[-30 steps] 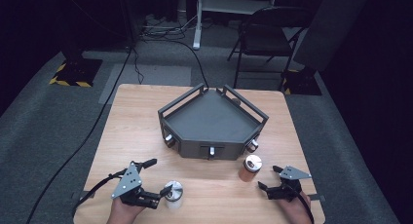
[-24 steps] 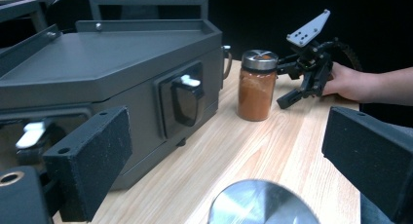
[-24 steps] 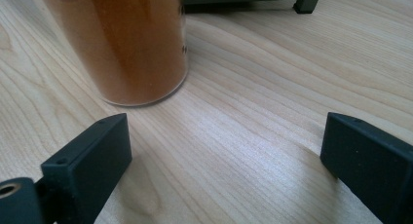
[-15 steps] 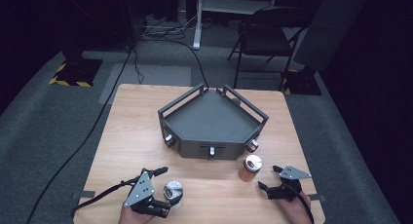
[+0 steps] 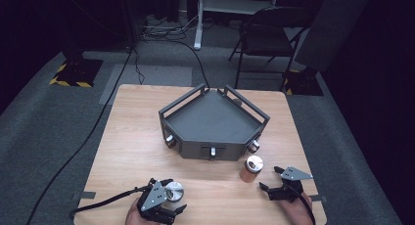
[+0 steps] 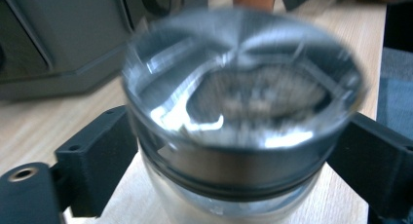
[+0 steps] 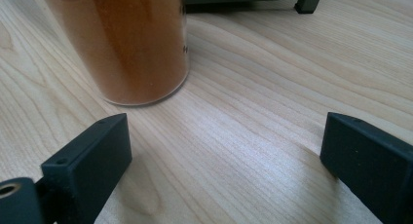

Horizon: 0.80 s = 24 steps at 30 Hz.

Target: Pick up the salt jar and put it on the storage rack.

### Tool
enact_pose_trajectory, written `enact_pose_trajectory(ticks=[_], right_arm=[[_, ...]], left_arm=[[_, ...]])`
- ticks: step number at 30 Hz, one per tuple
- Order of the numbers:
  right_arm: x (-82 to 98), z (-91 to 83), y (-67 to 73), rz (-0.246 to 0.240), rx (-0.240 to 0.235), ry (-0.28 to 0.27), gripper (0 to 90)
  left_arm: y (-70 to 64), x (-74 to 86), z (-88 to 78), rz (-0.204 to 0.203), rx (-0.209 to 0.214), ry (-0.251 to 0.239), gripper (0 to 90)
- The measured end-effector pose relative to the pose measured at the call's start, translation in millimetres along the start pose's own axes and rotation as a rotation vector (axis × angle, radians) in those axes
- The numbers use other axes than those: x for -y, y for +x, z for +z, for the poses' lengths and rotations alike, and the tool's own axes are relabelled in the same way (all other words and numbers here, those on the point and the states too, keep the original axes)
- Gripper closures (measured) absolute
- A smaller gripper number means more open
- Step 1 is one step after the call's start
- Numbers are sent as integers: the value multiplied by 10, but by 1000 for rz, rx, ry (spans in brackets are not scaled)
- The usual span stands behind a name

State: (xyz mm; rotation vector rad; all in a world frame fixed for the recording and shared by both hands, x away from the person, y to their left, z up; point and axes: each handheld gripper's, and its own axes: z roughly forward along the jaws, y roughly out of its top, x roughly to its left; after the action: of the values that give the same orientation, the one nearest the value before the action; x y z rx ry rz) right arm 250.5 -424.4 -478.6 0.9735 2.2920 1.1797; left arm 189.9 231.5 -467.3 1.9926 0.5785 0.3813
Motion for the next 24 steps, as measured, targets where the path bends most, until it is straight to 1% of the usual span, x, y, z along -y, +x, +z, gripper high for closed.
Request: enact_pose_trajectory(ticks=[1,2,3,4,5,6,7,13,15,17,18,21,22,23,24], right_arm=[[0,0,0,0,0,0,44],[0,0,0,0,0,0,44],[0,0,0,0,0,0,44],[1,-1,0,0,0,0,44],[1,-1,0,0,0,0,44],[1,-1,0,0,0,0,44],[1,-1,1,0,0,0,44],[1,-1,1,0,0,0,44],[1,-1,1,0,0,0,44],[0,0,-1,0,-1,0,44],[0,0,-1,0,-1,0,44],[-1,0,-1,0,-1,0,44],[-2,0,-2,-1,-1,0,45],[-2,0,-2,-1,-1,0,45],[-1,0,-2,-1,-2,0,45]], left_arm=[[3,-2,10,0,2,9,98],[2,1,18,0,4,12,143],[-4,6,23,3,3,13,143],[-21,19,23,14,-4,13,216],[-21,19,23,14,-4,13,263],[-48,35,22,25,-21,9,263],[-52,41,26,20,-24,6,289],[-72,74,47,5,-32,-13,295],[-70,67,49,4,-31,-11,296],[-65,36,59,-10,-31,-4,297],[-65,36,59,-10,-31,-4,297],[-43,31,66,-31,-31,-36,297],[-34,29,66,-41,-33,-52,297],[-19,30,72,-59,-33,-77,297],[1,-30,86,-70,-40,-86,297]])
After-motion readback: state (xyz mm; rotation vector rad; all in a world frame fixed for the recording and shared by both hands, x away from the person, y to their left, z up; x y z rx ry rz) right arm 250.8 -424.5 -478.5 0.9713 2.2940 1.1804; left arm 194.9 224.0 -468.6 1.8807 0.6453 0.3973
